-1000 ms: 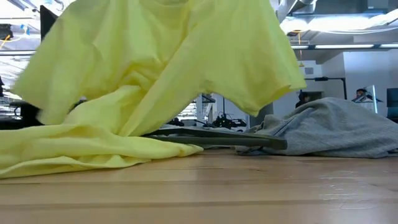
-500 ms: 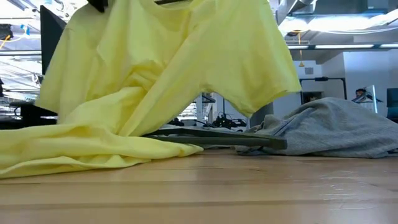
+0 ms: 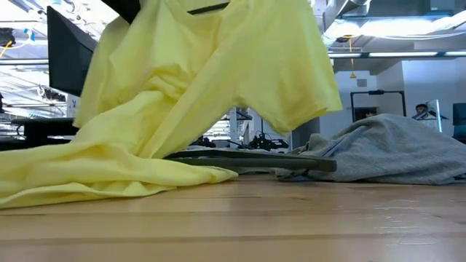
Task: Hang clothes
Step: Hang the yellow shirt on the rack
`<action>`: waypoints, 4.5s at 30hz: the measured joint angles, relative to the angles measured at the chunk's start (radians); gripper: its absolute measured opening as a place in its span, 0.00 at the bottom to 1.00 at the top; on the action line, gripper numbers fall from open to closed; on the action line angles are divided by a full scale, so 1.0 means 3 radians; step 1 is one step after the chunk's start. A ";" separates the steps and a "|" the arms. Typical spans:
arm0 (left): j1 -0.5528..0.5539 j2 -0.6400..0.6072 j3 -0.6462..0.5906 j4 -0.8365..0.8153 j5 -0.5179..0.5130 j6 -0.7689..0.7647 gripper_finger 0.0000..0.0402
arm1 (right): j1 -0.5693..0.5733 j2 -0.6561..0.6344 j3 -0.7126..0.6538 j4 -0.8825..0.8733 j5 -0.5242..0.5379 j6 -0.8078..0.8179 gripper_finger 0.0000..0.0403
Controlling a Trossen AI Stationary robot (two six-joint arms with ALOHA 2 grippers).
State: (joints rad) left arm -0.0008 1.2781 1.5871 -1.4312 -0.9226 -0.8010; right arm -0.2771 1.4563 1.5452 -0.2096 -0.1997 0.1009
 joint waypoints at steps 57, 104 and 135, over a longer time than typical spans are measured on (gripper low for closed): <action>0.0415 -0.0122 0.1190 -0.0469 0.2938 0.2123 0.11 | 0.0087 -0.0281 0.0001 -0.0540 -0.0516 0.0034 0.09; 0.0569 0.0649 0.1536 0.0128 0.2634 0.3159 0.37 | 0.0001 -0.0273 -0.0001 -0.0699 -0.0484 0.0287 0.09; 0.1356 0.0207 0.1127 0.0296 0.3841 0.3118 0.37 | -0.0013 -0.0264 0.0001 -0.0495 -0.0486 0.0302 0.09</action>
State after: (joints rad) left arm 0.4061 1.3402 1.9252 -1.3423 0.2297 0.1345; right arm -0.2810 1.3769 1.5455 -0.3583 -0.3454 0.1914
